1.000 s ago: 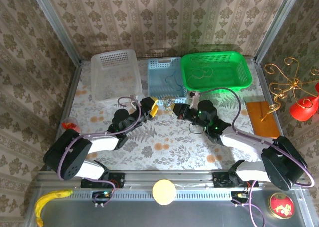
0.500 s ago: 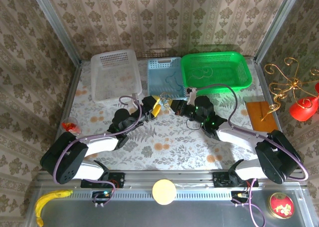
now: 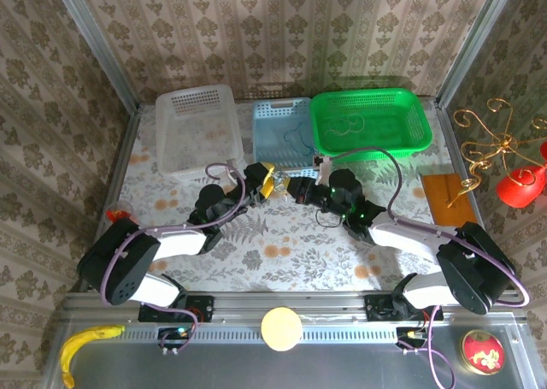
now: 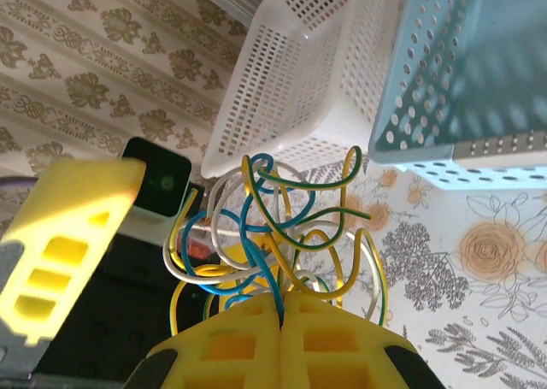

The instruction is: Untangle the cables

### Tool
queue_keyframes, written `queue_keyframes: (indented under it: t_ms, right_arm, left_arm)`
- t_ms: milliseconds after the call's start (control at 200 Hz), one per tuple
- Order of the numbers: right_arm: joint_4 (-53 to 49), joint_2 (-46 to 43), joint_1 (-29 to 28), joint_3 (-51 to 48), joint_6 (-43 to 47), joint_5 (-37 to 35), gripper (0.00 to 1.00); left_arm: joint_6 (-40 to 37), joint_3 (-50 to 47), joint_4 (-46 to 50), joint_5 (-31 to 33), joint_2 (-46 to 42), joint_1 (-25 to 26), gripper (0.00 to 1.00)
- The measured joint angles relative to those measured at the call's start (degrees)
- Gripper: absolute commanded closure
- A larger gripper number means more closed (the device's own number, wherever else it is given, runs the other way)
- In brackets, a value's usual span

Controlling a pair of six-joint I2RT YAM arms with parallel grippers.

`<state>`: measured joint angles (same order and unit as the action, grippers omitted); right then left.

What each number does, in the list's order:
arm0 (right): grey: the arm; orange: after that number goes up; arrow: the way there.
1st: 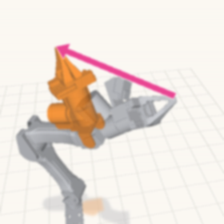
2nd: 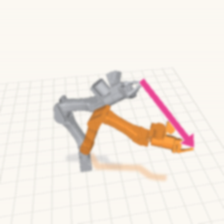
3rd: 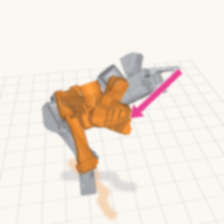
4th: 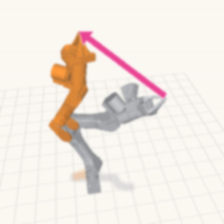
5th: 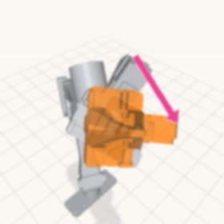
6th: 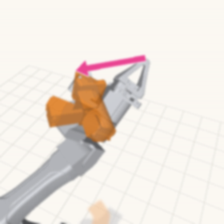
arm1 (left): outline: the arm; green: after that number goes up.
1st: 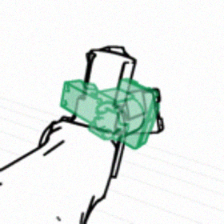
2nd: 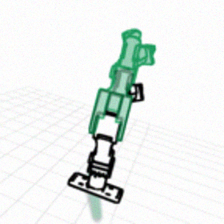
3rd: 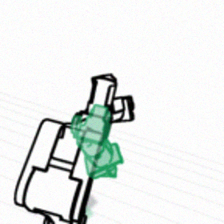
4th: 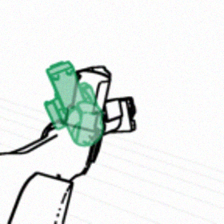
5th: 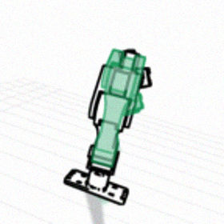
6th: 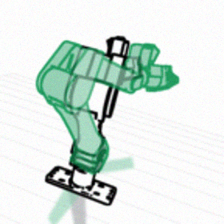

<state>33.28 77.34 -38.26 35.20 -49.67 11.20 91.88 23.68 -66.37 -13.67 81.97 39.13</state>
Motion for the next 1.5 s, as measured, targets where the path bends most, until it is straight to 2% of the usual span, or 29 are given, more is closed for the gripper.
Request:
queue_keyframes:
  t_ms: [310,610,710,915,1365,1500]
  right_arm:
    - [0.83,-0.37,-0.92,-3.17,-0.24,-0.04,1.0]
    - [0.85,-1.46,-0.92,-3.23,-0.24,-0.04,1.0]
    - [0.85,-1.49,-0.92,-3.23,-0.24,-0.07,1.0]
    - [0.83,-1.49,-0.92,-3.23,-0.24,-1.01,1.0]
    - [0.83,-1.49,-0.92,-3.23,-0.46,-3.15,1.0]
    - [0.85,-1.49,-0.92,-3.3,-0.46,-3.32,1.0]
  left_arm:
    - [0.33,0.09,-1.29,0.24,0.57,-0.9,0.47]
    - [0.33,0.09,-2.69,0.22,1.6,-1.31,0.53]
    - [0.48,0.09,-2.78,0.22,1.99,-1.31,0.61]
    - [0.48,0.09,-3.3,0.24,1.99,-1.29,0.7]
    - [0.39,-1.55,-3.54,0.63,1.97,-1.29,0.83]
    - [0.0,-1.57,-3.54,0.74,1.97,-1.29,0.91]
